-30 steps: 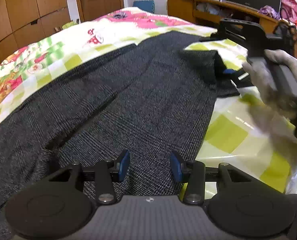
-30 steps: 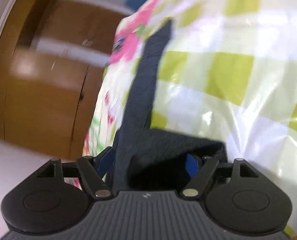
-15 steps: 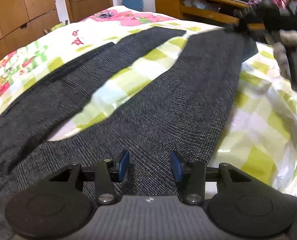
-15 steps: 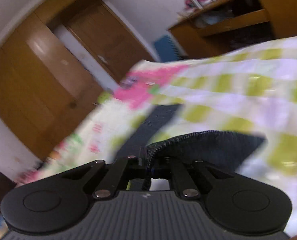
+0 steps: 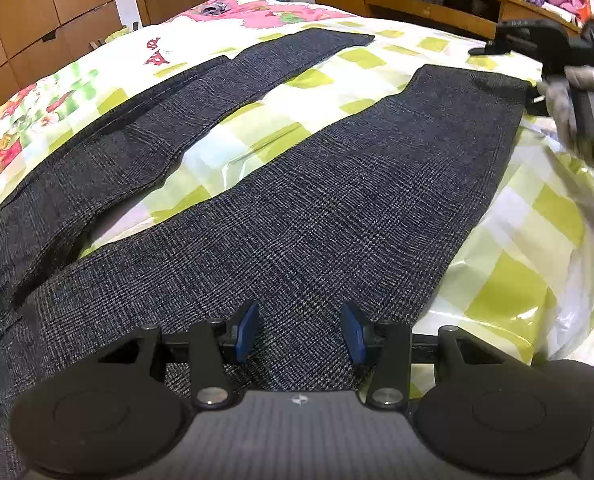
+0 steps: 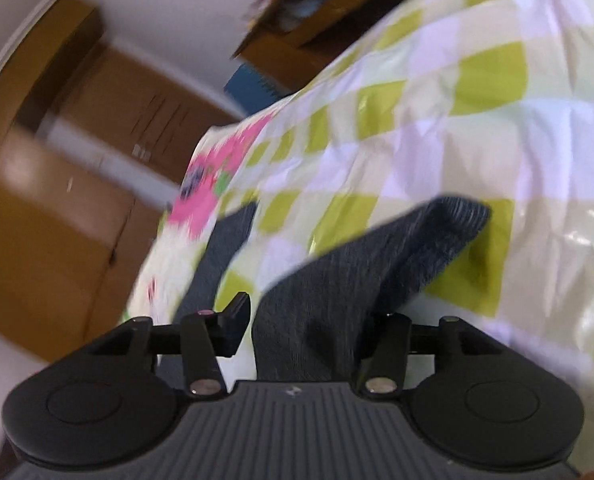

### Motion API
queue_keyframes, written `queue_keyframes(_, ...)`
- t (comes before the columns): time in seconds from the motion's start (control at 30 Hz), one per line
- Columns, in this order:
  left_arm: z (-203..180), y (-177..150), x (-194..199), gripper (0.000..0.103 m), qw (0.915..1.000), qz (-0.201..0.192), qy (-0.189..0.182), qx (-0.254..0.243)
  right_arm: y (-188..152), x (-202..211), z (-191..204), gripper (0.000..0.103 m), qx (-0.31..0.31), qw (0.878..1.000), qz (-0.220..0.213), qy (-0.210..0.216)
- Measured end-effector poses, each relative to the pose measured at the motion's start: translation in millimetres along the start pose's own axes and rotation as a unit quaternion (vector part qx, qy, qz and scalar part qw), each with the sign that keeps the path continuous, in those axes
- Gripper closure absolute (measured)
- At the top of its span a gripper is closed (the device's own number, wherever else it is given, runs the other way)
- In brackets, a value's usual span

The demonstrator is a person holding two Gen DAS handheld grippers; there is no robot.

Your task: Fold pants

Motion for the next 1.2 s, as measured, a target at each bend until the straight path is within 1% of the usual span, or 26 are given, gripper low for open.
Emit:
queue_keyframes(0.03, -2, 1, 0, 0.045, 1.0, -0.001, 0.0, -0.001, 5, 0, 2, 0.058, 0.002, 1.0, -0.005, 0.006)
queue_keyframes(0.07, -3, 2, 0, 0.045, 1.0, -0.003, -0.002, -0.001, 8, 3, 9, 0.075, 0.018, 1.0, -0.014, 0.009)
queue_keyframes(0.1, -4, 3, 0, 0.045, 1.0, -0.006, -0.005, -0.002, 9, 8, 18, 0.086, 0.041, 0.999, -0.025, 0.011)
queue_keyframes(0.17, -7, 5, 1, 0.045, 0.9999, -0.011, -0.012, -0.004, 7, 31, 38, 0.089, 0.115, 0.99, -0.075, 0.018)
queue_keyframes(0.2, -8, 5, 1, 0.045, 0.9998, -0.013, -0.015, -0.005, 3, 43, 48, 0.089, 0.161, 0.981, -0.104, 0.016)
queue_keyframes(0.23, -9, 4, 1, 0.045, 0.9998, -0.013, -0.017, -0.006, 0, 53, 55, 0.089, 0.207, 0.969, -0.131, 0.01)
queue_keyframes(0.27, -10, 4, 0, 0.045, 0.9998, -0.013, -0.017, -0.007, -3, 59, 59, 0.086, 0.245, 0.957, -0.152, -0.003)
queue_keyframes(0.3, -10, 4, -1, 0.045, 0.9998, -0.012, -0.017, -0.008, -3, 62, 58, 0.083, 0.266, 0.951, -0.156, -0.021)
queue_keyframes(0.33, -10, 4, -2, 0.045, 0.9998, -0.011, -0.017, -0.007, -1, 61, 53, 0.08, 0.275, 0.949, -0.148, -0.045)
queue_keyframes(0.37, -10, 4, -2, 0.045, 0.9998, -0.012, -0.018, -0.006, 4, 55, 43, 0.075, 0.263, 0.953, -0.132, -0.079)
queue_keyframes(0.43, -9, 3, 1, 0.045, 0.9997, -0.016, -0.018, -0.003, 10, 55, 24, 0.074, 0.225, 0.958, -0.111, -0.138)
queue_keyframes(0.47, -8, 3, 4, 0.045, 0.9996, -0.019, -0.018, -0.001, 9, 59, 19, 0.074, 0.217, 0.958, -0.114, -0.148)
queue_keyframes(0.53, -7, 1, 9, 0.045, 0.9995, -0.025, -0.02, 0.002, 1, 72, 21, 0.074, 0.219, 0.958, -0.119, -0.14)
queue_keyframes(0.63, 0, -5, 19, 0.045, 0.9993, -0.033, -0.014, 0.007, -22, 74, 42, 0.074, 0.271, 0.951, -0.092, -0.118)
queue_keyframes(0.7, 11, -10, 27, 0.045, 0.9989, -0.042, -0.004, 0.02, -42, 69, 60, 0.073, 0.312, 0.945, -0.052, -0.084)
queue_keyframes(0.8, 35, -23, 35, 0.045, 0.9971, -0.045, 0.021, 0.057, -80, 52, 76, 0.073, 0.347, 0.937, 0.013, -0.049)
queue_keyframes(0.87, 54, -38, 37, 0.045, 0.9946, -0.036, 0.037, 0.09, -103, 37, 80, 0.073, 0.35, 0.934, 0.062, -0.044)
queue_keyframes(0.93, 70, -55, 37, 0.044, 0.9927, -0.021, 0.048, 0.108, -122, 18, 80, 0.072, 0.346, 0.928, 0.123, -0.055)
queue_keyframes(0.97, 78, -64, 38, 0.044, 0.9919, -0.013, 0.054, 0.114, -131, 9, 79, 0.071, 0.345, 0.924, 0.149, -0.076)
queue_keyframes(1.0, 84, -72, 42, 0.044, 0.9911, -0.013, 0.057, 0.119, -134, 6, 81, 0.07, 0.349, 0.92, 0.15, -0.091)
queue_keyframes(1.03, 91, -78, 48, 0.043, 0.9906, -0.016, 0.055, 0.124, -141, 8, 88, 0.069, 0.364, 0.915, 0.143, -0.095)
queue_keyframes(1.1, 104, -86, 63, 0.043, 0.9898, -0.031, 0.06, 0.126, -153, 13, 108, 0.069, 0.4, 0.902, 0.141, -0.08)
queue_keyframes(1.17, 122, -90, 76, 0.043, 0.988, -0.05, 0.072, 0.127, -171, 15, 137, 0.069, 0.445, 0.883, 0.142, -0.052)
queue_keyframes(1.2, 133, -90, 82, 0.043, 0.9866, -0.059, 0.076, 0.131, -183, 16, 152, 0.069, 0.468, 0.871, 0.146, -0.036)
Point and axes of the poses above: each gripper's, at about its wrist camera, not at the fingertips, and x roughly against the way its jaws point, z to its left, y to its top, the point moved 1 cm from there along -x, roughly the way its jaws point, and after that the axes turned 1 degree about y, right-handed, at the moved point
